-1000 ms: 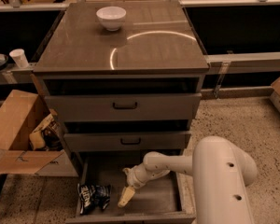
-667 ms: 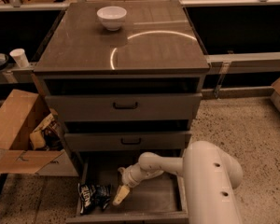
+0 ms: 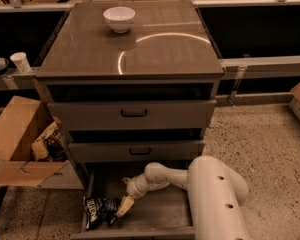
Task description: Pick blue chip bag from bottom drawer and place on counter
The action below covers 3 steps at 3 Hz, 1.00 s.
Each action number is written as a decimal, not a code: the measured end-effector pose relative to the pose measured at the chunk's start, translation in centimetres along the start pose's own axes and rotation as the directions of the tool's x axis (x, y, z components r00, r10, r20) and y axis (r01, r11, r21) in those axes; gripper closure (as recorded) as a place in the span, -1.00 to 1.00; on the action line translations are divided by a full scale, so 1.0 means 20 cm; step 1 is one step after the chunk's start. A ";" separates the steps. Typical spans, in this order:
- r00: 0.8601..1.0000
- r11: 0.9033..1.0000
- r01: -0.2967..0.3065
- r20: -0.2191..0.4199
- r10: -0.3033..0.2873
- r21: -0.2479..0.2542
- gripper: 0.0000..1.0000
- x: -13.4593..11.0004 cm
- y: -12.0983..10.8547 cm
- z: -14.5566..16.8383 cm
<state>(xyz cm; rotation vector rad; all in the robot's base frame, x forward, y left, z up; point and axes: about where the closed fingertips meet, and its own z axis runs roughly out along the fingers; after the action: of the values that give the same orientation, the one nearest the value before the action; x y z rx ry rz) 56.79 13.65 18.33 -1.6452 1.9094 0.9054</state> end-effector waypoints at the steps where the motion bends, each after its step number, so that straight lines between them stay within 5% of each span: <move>1: 1.000 1.000 0.016 -0.017 -0.016 -0.011 -1.00 -0.02 0.02 0.06; 3: 0.997 0.994 0.065 -0.028 -0.067 -0.083 -1.00 -0.05 0.05 0.34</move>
Offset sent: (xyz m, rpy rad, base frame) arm -0.0081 0.0705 -0.0360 -0.0215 -0.0175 0.1375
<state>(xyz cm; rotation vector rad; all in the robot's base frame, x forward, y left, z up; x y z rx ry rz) 55.45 19.38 14.69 -1.7687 1.8481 0.9491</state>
